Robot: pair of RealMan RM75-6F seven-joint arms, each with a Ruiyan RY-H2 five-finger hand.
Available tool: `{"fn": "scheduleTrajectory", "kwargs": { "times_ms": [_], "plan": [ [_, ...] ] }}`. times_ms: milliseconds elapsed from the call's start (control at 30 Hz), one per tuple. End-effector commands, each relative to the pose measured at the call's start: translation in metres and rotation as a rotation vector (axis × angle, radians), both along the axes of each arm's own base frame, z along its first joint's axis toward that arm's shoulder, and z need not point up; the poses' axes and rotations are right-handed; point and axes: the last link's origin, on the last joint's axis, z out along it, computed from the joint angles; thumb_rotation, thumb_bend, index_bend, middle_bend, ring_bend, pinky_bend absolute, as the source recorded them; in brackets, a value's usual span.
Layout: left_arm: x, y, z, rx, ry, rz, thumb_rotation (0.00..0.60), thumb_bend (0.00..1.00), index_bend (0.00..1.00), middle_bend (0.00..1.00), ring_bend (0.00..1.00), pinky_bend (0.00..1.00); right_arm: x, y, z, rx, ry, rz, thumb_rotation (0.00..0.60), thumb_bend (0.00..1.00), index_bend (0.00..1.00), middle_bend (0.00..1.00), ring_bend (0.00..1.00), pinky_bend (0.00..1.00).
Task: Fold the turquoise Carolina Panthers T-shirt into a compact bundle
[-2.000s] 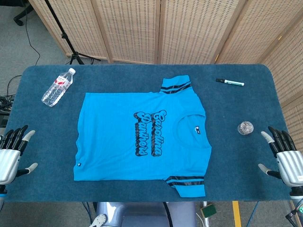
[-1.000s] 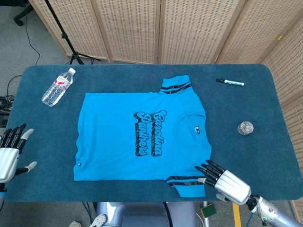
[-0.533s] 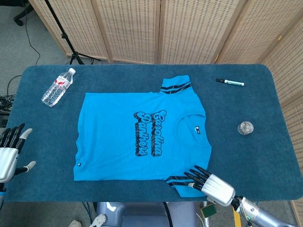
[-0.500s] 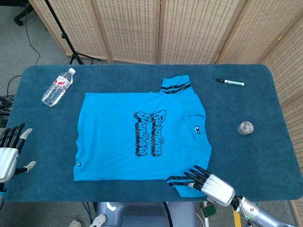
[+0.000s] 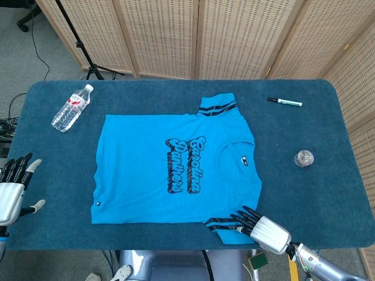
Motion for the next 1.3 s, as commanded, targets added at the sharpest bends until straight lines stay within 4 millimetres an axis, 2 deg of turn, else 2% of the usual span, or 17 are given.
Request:
{"fn": "scheduleTrajectory", "kwargs": {
  "times_ms": [33,233,700,1100,1300],
  "plan": [
    [0.000,0.000,0.000,-0.001,0.002,0.001,0.600,0.07,0.00,0.00,0.00,0.00,-0.001,0.001,0.000,-0.002,0.000,0.006,0.600,0.00,0.29,0.02,0.00,0.00],
    [0.000,0.000,-0.002,-0.005,0.003,0.002,0.600,0.07,0.00,0.00,0.00,0.00,-0.002,0.001,-0.003,0.007,-0.005,-0.001,0.600,0.02,0.30,0.03,0.00,0.00],
    [-0.001,0.001,-0.001,-0.005,0.001,0.007,0.600,0.07,0.00,0.00,0.00,0.00,0.008,-0.005,-0.010,-0.007,-0.055,-0.018,0.600,0.26,0.33,0.05,0.00,0.00],
    [-0.001,0.001,-0.002,-0.005,0.004,0.010,0.600,0.07,0.00,0.00,0.00,0.00,0.007,-0.006,-0.012,-0.007,-0.051,-0.025,0.600,0.26,0.33,0.05,0.00,0.00],
    [-0.001,0.001,-0.002,-0.008,0.005,0.009,0.600,0.07,0.00,0.00,0.00,0.00,0.010,-0.005,-0.015,-0.003,-0.062,-0.026,0.600,0.35,0.37,0.06,0.00,0.00]
  ]
}}
